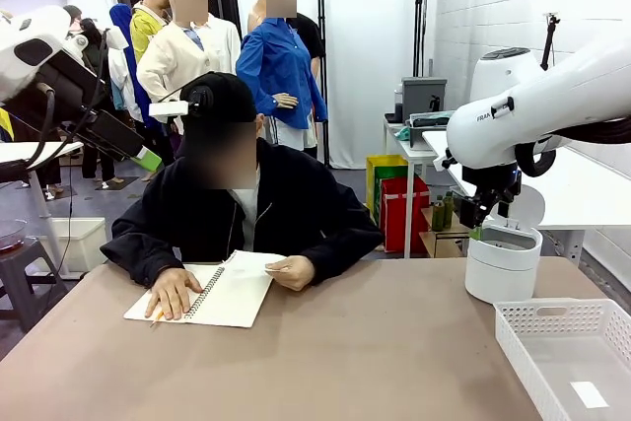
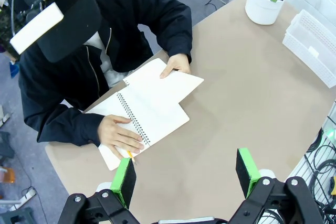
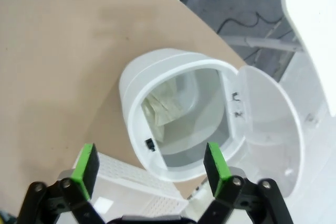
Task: Sort the paper based on its condition.
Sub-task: If a person hands you a paper, place it in the Organizing basket , and if it's crumpled, put it in the Trash can.
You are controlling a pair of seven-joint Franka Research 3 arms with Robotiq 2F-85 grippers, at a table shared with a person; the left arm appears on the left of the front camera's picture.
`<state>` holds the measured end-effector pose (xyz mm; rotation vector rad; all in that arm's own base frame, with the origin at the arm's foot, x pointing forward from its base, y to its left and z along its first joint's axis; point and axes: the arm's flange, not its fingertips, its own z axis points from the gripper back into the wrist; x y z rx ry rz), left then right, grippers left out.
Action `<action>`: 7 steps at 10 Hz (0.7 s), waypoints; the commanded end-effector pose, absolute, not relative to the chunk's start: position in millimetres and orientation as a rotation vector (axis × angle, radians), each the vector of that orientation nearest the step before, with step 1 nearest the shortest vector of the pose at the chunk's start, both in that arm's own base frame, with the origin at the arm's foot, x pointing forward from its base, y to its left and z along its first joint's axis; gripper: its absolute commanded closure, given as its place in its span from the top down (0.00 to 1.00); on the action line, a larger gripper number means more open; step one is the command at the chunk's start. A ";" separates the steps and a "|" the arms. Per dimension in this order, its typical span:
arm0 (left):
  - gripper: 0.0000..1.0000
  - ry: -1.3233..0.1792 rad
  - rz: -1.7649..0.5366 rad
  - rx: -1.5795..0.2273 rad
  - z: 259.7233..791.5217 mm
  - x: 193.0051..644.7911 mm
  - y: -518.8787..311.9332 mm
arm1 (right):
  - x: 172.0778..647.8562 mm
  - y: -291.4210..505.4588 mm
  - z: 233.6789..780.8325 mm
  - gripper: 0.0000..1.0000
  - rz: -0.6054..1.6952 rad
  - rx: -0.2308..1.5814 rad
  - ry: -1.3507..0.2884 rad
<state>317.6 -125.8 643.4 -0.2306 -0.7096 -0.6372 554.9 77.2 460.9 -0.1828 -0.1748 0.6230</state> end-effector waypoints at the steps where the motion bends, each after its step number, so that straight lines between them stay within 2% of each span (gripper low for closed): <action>1: 1.00 -0.711 -0.636 -0.232 643.7 317.4 -125.3 | 503.7 93.8 474.1 1.00 0.670 -0.067 -0.233; 4: 1.00 -0.711 -0.636 -0.232 643.7 317.4 -125.3 | 462.2 133.5 502.4 1.00 0.769 0.076 -0.366; 7: 1.00 -0.711 -0.636 -0.232 643.7 317.4 -125.3 | 445.4 158.6 548.5 1.00 0.843 0.107 -0.536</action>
